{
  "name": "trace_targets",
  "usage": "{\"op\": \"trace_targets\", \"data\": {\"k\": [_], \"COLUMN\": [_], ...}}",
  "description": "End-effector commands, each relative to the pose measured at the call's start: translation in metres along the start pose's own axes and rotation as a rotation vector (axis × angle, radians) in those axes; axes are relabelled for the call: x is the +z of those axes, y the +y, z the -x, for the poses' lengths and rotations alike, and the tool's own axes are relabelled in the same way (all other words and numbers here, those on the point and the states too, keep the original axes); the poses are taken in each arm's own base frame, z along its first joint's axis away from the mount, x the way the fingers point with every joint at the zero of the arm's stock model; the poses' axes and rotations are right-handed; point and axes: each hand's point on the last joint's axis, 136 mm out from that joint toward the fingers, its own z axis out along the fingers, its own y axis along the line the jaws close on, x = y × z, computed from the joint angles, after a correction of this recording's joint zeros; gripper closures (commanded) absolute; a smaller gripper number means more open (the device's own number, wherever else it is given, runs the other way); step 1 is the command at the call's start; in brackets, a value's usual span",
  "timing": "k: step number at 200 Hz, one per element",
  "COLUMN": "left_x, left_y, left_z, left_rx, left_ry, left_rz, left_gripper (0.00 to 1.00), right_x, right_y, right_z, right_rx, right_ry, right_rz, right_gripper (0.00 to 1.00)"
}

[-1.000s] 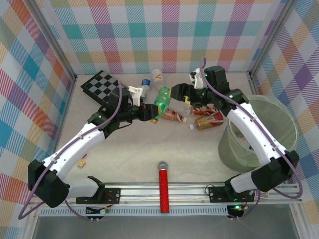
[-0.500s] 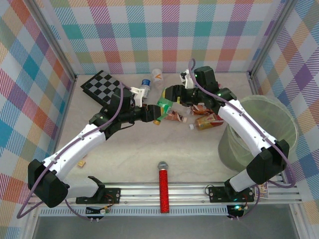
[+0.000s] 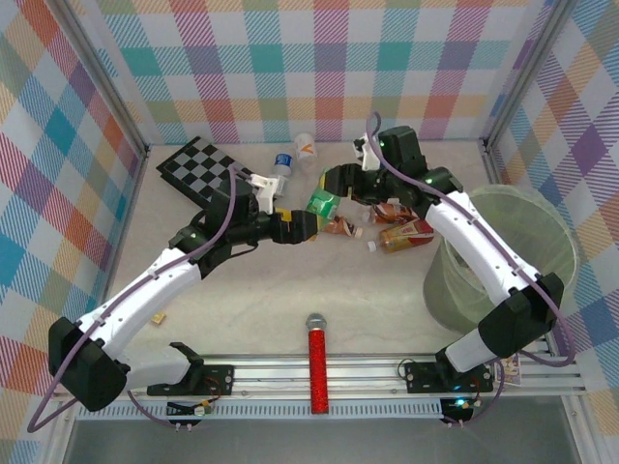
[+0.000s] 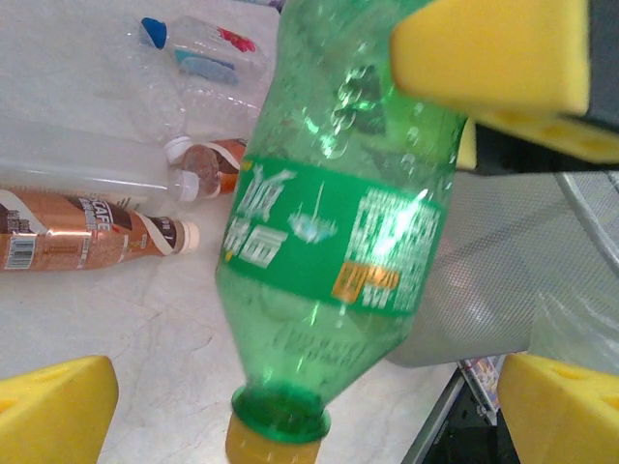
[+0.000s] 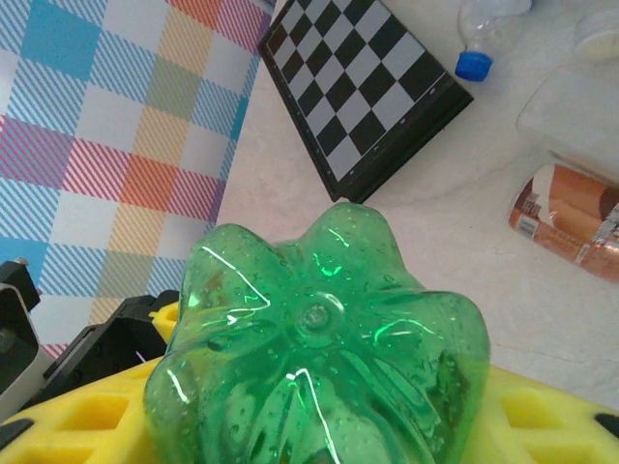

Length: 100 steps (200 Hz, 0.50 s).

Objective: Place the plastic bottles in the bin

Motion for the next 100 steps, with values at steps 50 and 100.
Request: {"op": "trace_targets", "data": {"k": [50, 100], "left_x": [-0.006, 0.014], "left_y": [0.043, 0.059], "left_z": [-0.01, -0.021], "left_rx": [0.069, 0.029], "left_ry": [0.029, 0.1], "left_rz": [0.236, 0.27], "left_gripper": [0.0, 0.0], "right_x": [-0.12, -0.222], "right_y": [0.0, -0.024], "right_z": [0.002, -0.002], "right_rx": [-0.118, -0.055], "right_ry": [-0.149, -0.277], "right_rz": [-0.302, -0.466], "right_gripper": [0.51, 0.55]}}
